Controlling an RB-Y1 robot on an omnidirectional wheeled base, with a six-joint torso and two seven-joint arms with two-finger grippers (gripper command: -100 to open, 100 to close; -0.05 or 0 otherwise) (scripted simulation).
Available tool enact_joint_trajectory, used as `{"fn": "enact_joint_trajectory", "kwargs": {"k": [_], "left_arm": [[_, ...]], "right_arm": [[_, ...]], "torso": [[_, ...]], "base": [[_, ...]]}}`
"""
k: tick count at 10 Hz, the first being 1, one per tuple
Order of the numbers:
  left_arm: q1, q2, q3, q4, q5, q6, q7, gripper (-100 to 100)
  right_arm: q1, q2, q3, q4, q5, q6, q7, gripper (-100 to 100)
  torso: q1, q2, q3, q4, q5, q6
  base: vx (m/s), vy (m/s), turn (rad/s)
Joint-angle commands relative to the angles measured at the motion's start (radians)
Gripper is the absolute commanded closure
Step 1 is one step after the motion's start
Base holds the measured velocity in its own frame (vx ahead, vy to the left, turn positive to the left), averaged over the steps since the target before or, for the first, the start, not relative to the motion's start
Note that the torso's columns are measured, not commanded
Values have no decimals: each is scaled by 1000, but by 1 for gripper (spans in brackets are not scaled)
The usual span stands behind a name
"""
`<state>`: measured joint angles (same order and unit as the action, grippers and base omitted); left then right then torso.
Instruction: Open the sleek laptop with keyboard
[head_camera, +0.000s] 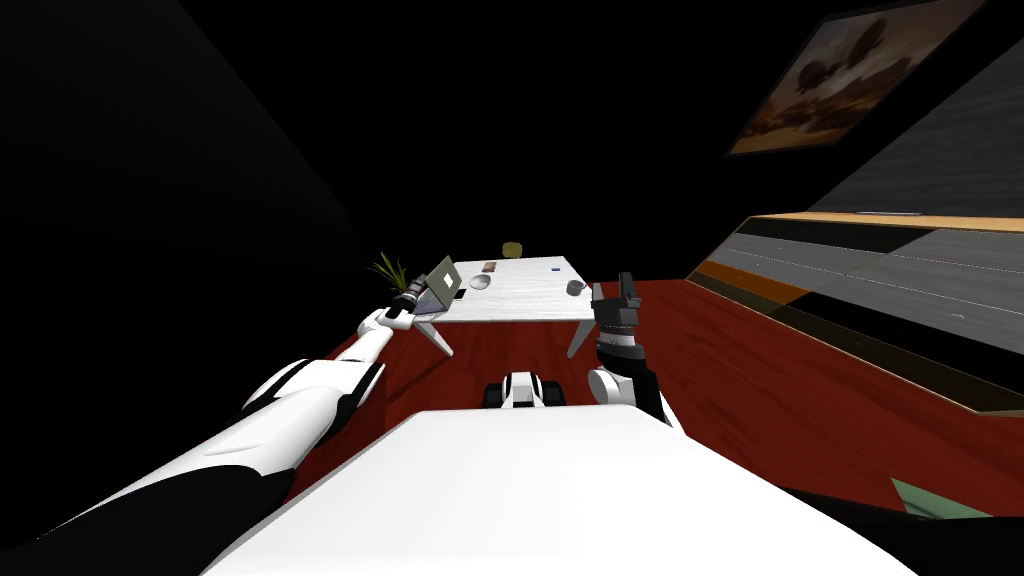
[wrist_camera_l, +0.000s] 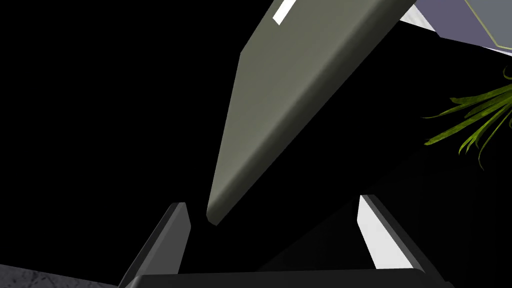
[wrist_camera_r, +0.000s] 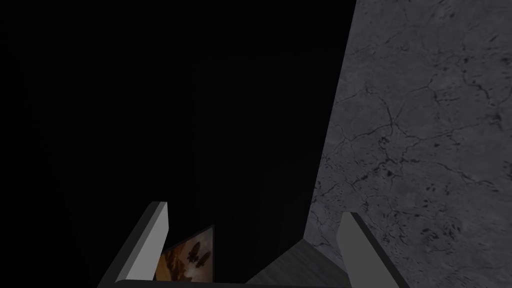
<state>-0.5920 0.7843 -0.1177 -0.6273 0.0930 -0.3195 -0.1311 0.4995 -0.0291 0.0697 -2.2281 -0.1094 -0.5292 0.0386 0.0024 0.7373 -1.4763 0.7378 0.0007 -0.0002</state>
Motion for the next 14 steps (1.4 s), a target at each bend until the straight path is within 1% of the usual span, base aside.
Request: {"fn": "enact_joint_trajectory", "kwargs": {"k": [1, 2, 3, 4, 5, 6, 7, 8, 9, 10, 11, 12, 13, 14], "left_arm": [[49, -44, 13, -47, -45, 49, 3, 100], [57, -44, 13, -59, -45, 53, 3, 100], [73, -44, 13, -94, -45, 53, 3, 100], [76, -44, 13, -124, -45, 53, 3, 100], [114, -82, 26, -170, -90, 101, 7, 100], [121, -84, 26, -195, -90, 113, 7, 100], [145, -84, 26, -239, -90, 113, 7, 100], [158, -84, 26, -269, -90, 113, 7, 100], [187, -120, 39, -315, -135, 156, 11, 100], [201, -125, 39, -350, -135, 173, 11, 100], [232, -125, 39, -406, -135, 173, 11, 100], [241, -125, 39, -415, -135, 173, 11, 100], [271, -166, 53, -478, -180, 213, 14, 100], [298, -166, 53, -531, -180, 233, 14, 100]], "right_arm": [[0, 0, 0, 0, 0, 0, 0, 0], [0, 0, 0, 0, 0, 0, 0, 0], [0, 0, 0, 0, 0, 0, 0, 0], [0, 0, 0, 0, 0, 0, 0, 0], [0, 0, 0, 0, 0, 0, 0, 0], [0, 0, 0, 0, 0, 0, 0, 0], [0, 0, 0, 0, 0, 0, 0, 0], [0, 0, 0, 0, 0, 0, 0, 0], [0, 0, 0, 0, 0, 0, 0, 0], [0, 0, 0, 0, 0, 0, 0, 0], [0, 0, 0, 0, 0, 0, 0, 0], [0, 0, 0, 0, 0, 0, 0, 0], [0, 0, 0, 0, 0, 0, 0, 0], [0, 0, 0, 0, 0, 0, 0, 0]], "torso": [[-1, -1, -1, 0, 0, 0], [3, -6, -3, -6, 4, 0], [10, -13, -8, -12, 9, -2], [12, -14, -9, -13, 11, -2], [8, -12, -8, -12, 10, 2], [7, -16, -10, -16, 11, 4], [7, -20, -12, -19, 13, 5], [7, -19, -13, -20, 14, 5], [5, -18, -11, -19, 13, 5], [9, -20, -12, -21, 14, 4], [11, -22, -14, -22, 15, 4], [11, -22, -14, -22, 15, 3], [10, -21, -13, -22, 14, 2], [12, -23, -14, -22, 15, 2]], "base": [[63, 60, 59], [80, 75, 15], [39, 45, 2], [7, 23, 38], [60, 61, 108], [73, 74, 29], [33, 46, -25], [2, 14, -5], [53, 62, 78], [67, 64, 23], [30, 26, -12], [4, -1, -13], [66, 45, 66], [77, 58, 40]]}}
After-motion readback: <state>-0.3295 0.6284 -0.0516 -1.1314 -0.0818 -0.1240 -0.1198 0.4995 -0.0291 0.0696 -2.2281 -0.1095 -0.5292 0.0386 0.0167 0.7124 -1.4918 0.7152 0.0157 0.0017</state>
